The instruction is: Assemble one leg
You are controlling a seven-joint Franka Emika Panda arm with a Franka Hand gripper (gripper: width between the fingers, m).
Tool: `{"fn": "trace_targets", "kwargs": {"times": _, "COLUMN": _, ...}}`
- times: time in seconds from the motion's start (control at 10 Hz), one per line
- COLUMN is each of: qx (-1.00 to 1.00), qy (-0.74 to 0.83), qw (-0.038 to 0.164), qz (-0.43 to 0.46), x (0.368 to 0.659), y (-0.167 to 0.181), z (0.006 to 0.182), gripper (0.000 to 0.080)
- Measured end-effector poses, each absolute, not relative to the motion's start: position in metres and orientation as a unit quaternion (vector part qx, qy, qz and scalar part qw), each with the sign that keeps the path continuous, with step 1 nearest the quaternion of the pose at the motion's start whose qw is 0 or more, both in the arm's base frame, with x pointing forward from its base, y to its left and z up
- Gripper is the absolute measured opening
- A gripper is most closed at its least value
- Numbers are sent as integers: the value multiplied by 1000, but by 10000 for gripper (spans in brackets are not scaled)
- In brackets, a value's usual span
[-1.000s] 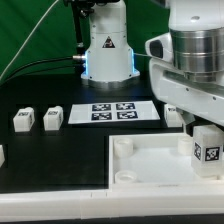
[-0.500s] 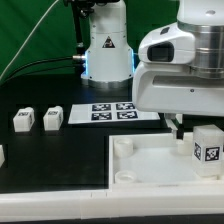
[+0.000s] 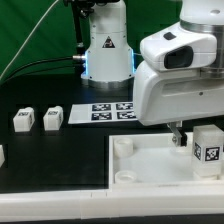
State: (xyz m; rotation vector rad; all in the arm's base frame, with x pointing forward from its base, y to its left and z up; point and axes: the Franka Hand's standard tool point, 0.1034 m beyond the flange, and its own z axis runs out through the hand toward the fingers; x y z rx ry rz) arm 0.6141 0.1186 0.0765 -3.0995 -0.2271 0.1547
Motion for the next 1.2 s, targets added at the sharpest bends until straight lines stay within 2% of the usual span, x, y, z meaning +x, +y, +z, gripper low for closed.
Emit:
{"fn": "trace_targets", "kwargs": {"times": 0.1, "qx": -996, "qy": -73, "qw": 15, "qz": 50, "x": 614, "y": 119, "z": 76, "gripper": 623}}
{"fn": "trace_targets", "kwargs": {"times": 0.3, "qx": -996, "qy": -73, "qw": 15, "qz": 50, "x": 614, "y": 119, "z": 76, "gripper": 353}}
{"fn": "trace_targets", "kwargs": {"times": 0.4, "qx": -996, "qy": -73, "qw": 14, "qz": 49, "x": 614, "y": 117, "z": 77, "gripper": 353}}
{"fn": "trace_targets", "kwargs": {"times": 0.5, "qx": -996, "qy": -72, "qw": 14, "qz": 50, "x": 614, "y": 117, "z": 76, "gripper": 292}}
{"fn": "trace_targets", "kwargs": {"times": 0.9, "qx": -998, "qy": -39, "qw": 16, "qz": 50, "x": 614, "y": 117, "z": 76, "gripper": 292}}
{"fn": "trace_targets", "kwargs": {"times": 1.2, "qx": -989, "qy": 142, "qw": 17, "qz": 42, "x": 616, "y": 120, "z": 75, "gripper": 292}}
